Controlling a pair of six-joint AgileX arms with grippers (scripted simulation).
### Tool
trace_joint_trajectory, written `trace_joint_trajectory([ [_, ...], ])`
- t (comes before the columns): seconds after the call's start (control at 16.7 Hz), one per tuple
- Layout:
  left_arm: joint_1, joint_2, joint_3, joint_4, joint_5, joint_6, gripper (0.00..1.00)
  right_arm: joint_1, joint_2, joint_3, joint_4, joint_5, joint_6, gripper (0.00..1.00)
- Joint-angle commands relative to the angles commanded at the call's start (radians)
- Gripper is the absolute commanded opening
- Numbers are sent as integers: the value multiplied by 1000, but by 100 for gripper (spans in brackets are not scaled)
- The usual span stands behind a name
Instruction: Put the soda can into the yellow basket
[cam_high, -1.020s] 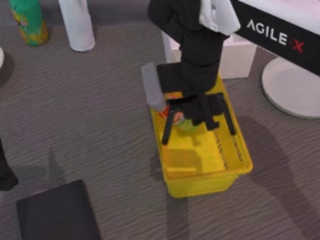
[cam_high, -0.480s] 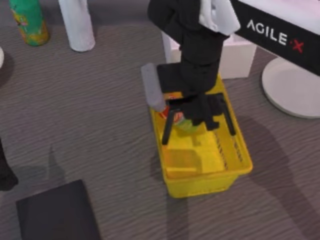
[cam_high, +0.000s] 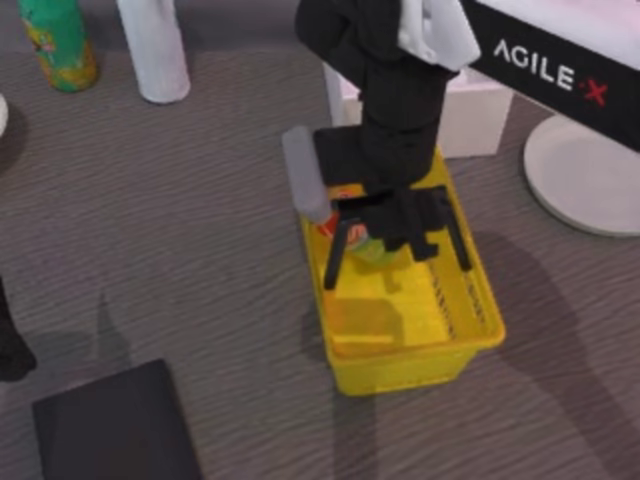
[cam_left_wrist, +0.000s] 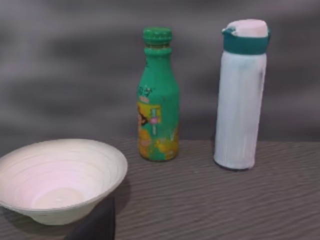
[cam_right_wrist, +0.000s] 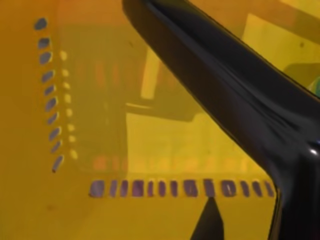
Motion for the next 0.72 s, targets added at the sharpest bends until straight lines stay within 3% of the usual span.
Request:
trace_joint_trajectory([
  [0.36, 0, 0, 0, 0, 0, 0, 100, -4, 0, 18, -18, 0, -4, 0],
  [0.72, 0, 0, 0, 0, 0, 0, 100, -28, -21, 158, -181, 0, -36, 0],
])
